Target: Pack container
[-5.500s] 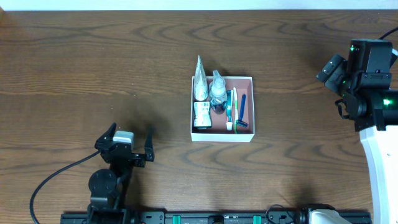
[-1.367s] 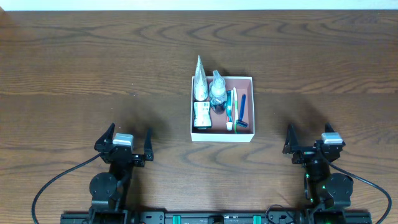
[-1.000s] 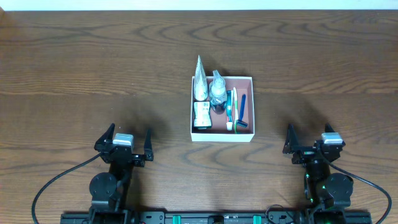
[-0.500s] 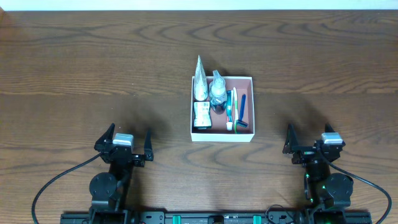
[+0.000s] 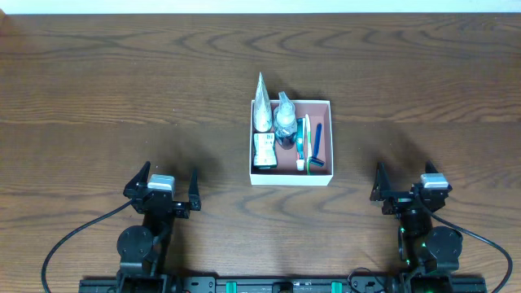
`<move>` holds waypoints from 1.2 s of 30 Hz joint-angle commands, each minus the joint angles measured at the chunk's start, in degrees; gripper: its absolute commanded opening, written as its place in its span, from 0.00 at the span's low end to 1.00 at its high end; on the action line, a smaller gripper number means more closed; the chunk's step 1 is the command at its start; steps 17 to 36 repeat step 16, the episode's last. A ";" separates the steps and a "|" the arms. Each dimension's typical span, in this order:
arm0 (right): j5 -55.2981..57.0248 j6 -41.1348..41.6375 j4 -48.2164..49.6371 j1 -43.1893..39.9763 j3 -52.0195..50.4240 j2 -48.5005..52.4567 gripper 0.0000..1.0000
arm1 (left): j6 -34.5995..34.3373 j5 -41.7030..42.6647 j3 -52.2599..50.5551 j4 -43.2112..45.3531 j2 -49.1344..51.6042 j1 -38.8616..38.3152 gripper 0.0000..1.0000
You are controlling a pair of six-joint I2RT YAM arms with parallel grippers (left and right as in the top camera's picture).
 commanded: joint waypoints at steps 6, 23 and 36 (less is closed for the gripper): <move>-0.20 -0.74 -0.22 0.26 -0.13 -0.42 0.99 | 0.76 0.63 -1.62 -0.92 -0.24 0.28 0.98; -0.20 -0.74 -0.22 0.26 -0.13 -0.42 0.99 | 0.74 0.63 -1.62 -0.92 -0.24 0.28 0.98; -0.20 -0.74 -0.22 0.26 -0.13 -0.42 0.99 | 0.74 0.63 -1.62 -0.92 -0.24 0.28 0.98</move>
